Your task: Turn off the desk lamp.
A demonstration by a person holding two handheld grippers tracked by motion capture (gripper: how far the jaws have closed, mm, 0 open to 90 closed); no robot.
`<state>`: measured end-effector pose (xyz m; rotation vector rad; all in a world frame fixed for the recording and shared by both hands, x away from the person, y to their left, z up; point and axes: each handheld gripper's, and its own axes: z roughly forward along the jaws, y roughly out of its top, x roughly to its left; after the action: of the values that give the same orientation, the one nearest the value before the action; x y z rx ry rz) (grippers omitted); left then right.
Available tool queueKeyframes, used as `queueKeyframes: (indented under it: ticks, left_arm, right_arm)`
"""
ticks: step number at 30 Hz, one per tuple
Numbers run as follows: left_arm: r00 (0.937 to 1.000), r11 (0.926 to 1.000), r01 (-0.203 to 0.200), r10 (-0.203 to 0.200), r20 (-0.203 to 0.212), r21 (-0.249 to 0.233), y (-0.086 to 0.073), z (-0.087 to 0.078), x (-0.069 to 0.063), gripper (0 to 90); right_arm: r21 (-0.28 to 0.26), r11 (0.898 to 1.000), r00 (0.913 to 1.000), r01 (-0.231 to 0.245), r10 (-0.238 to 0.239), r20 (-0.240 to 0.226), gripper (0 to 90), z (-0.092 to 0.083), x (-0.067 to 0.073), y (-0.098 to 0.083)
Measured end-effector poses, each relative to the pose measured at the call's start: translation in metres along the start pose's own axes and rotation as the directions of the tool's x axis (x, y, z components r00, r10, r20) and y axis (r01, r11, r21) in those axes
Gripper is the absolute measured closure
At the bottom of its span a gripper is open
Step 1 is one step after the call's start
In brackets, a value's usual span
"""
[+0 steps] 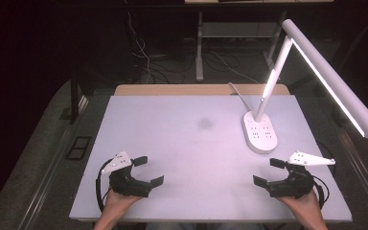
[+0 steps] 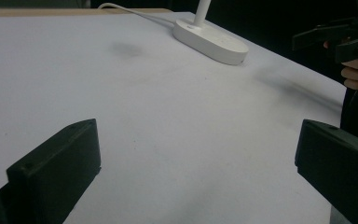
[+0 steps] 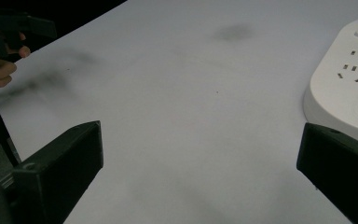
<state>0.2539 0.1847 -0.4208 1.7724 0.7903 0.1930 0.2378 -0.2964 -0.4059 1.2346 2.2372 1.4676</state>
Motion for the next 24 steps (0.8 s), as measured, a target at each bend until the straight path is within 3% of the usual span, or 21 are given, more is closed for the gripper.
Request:
queueKeyframes:
  ticks: [24]
  left_arm:
    - [1.0000, 1.0000, 0.001, -0.001, 0.006, 0.004, -0.0005, 0.0002, -0.0005, 0.0]
  right_arm:
    - [0.024, 1.000, 0.9999, -0.011, 0.011, 0.013, 0.5, -0.0015, 0.0032, -0.0006]
